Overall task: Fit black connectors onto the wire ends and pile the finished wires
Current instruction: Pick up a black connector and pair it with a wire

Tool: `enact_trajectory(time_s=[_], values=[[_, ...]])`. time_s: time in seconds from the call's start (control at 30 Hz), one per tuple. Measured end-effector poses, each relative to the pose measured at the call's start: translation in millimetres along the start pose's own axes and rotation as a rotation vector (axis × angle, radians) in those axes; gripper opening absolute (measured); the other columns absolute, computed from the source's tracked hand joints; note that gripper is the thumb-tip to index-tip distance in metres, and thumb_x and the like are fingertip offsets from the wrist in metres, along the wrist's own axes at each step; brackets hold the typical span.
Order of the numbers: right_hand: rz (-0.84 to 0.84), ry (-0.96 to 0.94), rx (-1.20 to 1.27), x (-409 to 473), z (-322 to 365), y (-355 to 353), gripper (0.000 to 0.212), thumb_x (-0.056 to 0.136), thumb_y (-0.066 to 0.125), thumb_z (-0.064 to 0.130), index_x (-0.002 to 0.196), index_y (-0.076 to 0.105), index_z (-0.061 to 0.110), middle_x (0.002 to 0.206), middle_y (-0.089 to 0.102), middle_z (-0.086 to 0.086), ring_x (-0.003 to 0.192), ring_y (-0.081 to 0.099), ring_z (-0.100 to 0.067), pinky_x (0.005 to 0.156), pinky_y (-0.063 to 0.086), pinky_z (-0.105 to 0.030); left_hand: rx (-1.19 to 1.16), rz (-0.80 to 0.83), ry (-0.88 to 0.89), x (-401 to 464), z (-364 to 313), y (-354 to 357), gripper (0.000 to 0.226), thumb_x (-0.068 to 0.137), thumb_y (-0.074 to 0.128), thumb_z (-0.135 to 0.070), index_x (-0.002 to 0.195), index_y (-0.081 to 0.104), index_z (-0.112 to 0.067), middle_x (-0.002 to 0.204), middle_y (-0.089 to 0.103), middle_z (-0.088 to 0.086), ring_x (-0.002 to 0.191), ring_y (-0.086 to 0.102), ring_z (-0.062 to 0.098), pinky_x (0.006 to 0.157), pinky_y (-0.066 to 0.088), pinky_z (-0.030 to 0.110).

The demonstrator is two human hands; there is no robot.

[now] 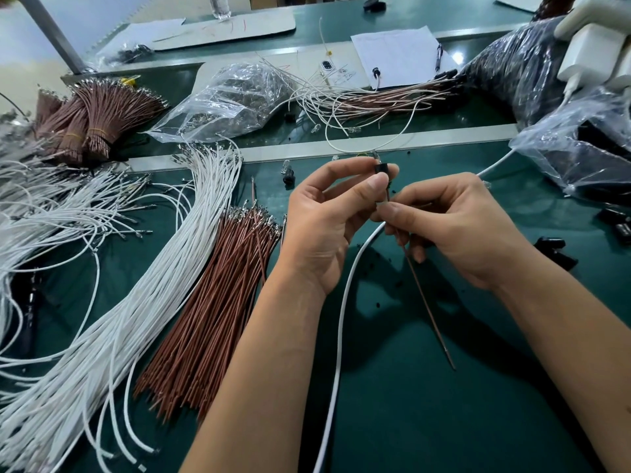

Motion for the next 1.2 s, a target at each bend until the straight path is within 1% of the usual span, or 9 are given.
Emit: enact_trajectory(time_s=[0.13, 0.3, 0.4, 0.5, 0.6, 0.7, 0.87, 1.0, 1.2], values=[[0.01, -0.011, -0.003, 0.8, 0.1, 0.2, 0.014, 0.08, 0.08, 0.021, 0.072, 0.078, 0.009, 0.06, 0.064, -0.005, 0.047, 0.054, -0.01, 0.04, 0.045, -0.022, -0.006, -0.002, -0.005, -0.3, -0.2, -0.4, 0.022, 0.075, 0.073, -0.003, 0.096, 0.068, -0.007, 0.098, 0.076, 0.014, 0.069, 0.065, 0.012, 0.068, 0.055, 0.023], [0.019, -0.009, -0.011, 1.0, -1.7, 0.9, 0.021, 0.078, 0.081, 0.024, 0.078, 0.076, 0.003, 0.061, 0.066, -0.004, 0.048, 0.056, -0.009, 0.041, 0.046, -0.022, -0.004, 0.001, 0.017, -0.3, -2.3, -1.4, 0.019, 0.083, 0.069, 0.003, 0.099, 0.067, -0.007, 0.099, 0.077, 0.014, 0.075, 0.068, 0.014, 0.07, 0.055, 0.021], [0.052, 0.0, -0.014, 0.7, -3.2, 4.2, 0.015, 0.078, 0.081, 0.025, 0.074, 0.078, 0.011, 0.061, 0.066, -0.002, 0.05, 0.057, -0.009, 0.042, 0.046, -0.022, -0.019, 0.007, 0.03, -0.5, -4.3, -0.8, 0.028, 0.076, 0.073, -0.003, 0.104, 0.066, -0.004, 0.099, 0.076, 0.013, 0.079, 0.068, 0.017, 0.073, 0.055, 0.022], [0.069, 0.026, -0.008, 0.1, -5.7, 6.0, 0.012, 0.077, 0.081, 0.028, 0.073, 0.079, 0.016, 0.062, 0.068, -0.001, 0.054, 0.059, -0.011, 0.043, 0.046, -0.023, -0.024, 0.013, 0.046, -0.6, -5.9, -0.1, 0.028, 0.075, 0.073, -0.003, 0.102, 0.066, -0.004, 0.098, 0.076, 0.013, 0.079, 0.068, 0.019, 0.073, 0.056, 0.022], [0.023, 0.029, 0.014, -0.7, -4.9, 1.2, 0.024, 0.077, 0.082, 0.033, 0.086, 0.08, 0.011, 0.069, 0.07, -0.004, 0.061, 0.061, -0.014, 0.044, 0.047, -0.023, -0.016, 0.013, 0.065, 0.1, -6.4, -0.4, 0.022, 0.08, 0.069, 0.004, 0.101, 0.066, -0.004, 0.097, 0.076, 0.014, 0.078, 0.07, 0.019, 0.074, 0.057, 0.025], [-0.044, -0.016, 0.013, -1.2, 2.1, -5.7, 0.032, 0.079, 0.079, 0.039, 0.089, 0.079, 0.009, 0.073, 0.072, -0.008, 0.063, 0.062, -0.013, 0.045, 0.048, -0.023, -0.011, 0.018, 0.078, 0.9, -6.6, -1.2, 0.02, 0.083, 0.066, 0.008, 0.099, 0.067, -0.005, 0.097, 0.076, 0.015, 0.08, 0.071, 0.02, 0.078, 0.057, 0.027], [-0.09, -0.031, 0.002, -1.3, 4.4, -8.8, 0.018, 0.077, 0.08, 0.029, 0.087, 0.082, 0.015, 0.073, 0.073, -0.009, 0.062, 0.062, -0.015, 0.046, 0.049, -0.024, 0.0, 0.045, 0.099, 1.0, -7.9, 0.3, 0.021, 0.084, 0.066, 0.009, 0.099, 0.068, -0.005, 0.099, 0.076, 0.016, 0.087, 0.072, 0.023, 0.083, 0.057, 0.03], [-0.098, -0.04, 0.029, -1.3, 5.7, -8.7, 0.012, 0.075, 0.08, 0.024, 0.083, 0.081, 0.015, 0.072, 0.073, -0.009, 0.061, 0.062, -0.015, 0.045, 0.049, -0.023, -0.005, 0.074, 0.113, 0.3, -8.8, 2.9, 0.021, 0.084, 0.064, 0.01, 0.101, 0.066, -0.004, 0.099, 0.076, 0.016, 0.091, 0.072, 0.023, 0.083, 0.057, 0.03], [-0.089, -0.088, 0.001, -1.6, 9.8, -9.6, 0.009, 0.081, 0.079, 0.018, 0.088, 0.079, 0.012, 0.063, 0.068, 0.003, 0.052, 0.056, -0.006, 0.045, 0.045, -0.019, 0.026, 0.11, 0.158, -1.7, -12.4, 8.1, 0.025, 0.083, 0.063, 0.015, 0.1, 0.066, -0.003, 0.1, 0.075, 0.017, 0.09, 0.072, 0.02, 0.082, 0.056, 0.028]])
Point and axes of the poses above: each hand's wrist, its own x-axis towards the middle knuckle, its own y-axis out of the palm, z = x × y, the point moved 9 cm from there along x, towards the middle knuckle
